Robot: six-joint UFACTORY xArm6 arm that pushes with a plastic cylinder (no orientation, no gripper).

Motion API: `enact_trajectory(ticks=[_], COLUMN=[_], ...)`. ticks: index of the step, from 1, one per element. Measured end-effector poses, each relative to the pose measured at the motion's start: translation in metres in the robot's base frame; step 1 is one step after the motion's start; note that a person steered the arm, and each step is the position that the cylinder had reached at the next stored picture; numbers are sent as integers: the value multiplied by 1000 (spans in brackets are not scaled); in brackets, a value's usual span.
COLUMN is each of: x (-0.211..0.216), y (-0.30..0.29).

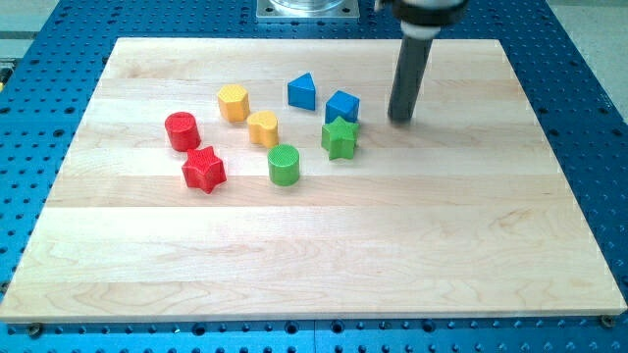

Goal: Move the blue blocks diagonally

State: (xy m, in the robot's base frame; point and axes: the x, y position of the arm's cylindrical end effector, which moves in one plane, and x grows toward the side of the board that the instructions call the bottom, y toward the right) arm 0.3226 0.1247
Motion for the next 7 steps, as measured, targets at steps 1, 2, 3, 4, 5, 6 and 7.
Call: enact_trajectory(ticks=[1, 2, 3, 4, 5, 6, 7], x=[-37, -35, -28, -19, -3, 27, 32], y=[-41, -135, -135, -87, -87, -98, -102])
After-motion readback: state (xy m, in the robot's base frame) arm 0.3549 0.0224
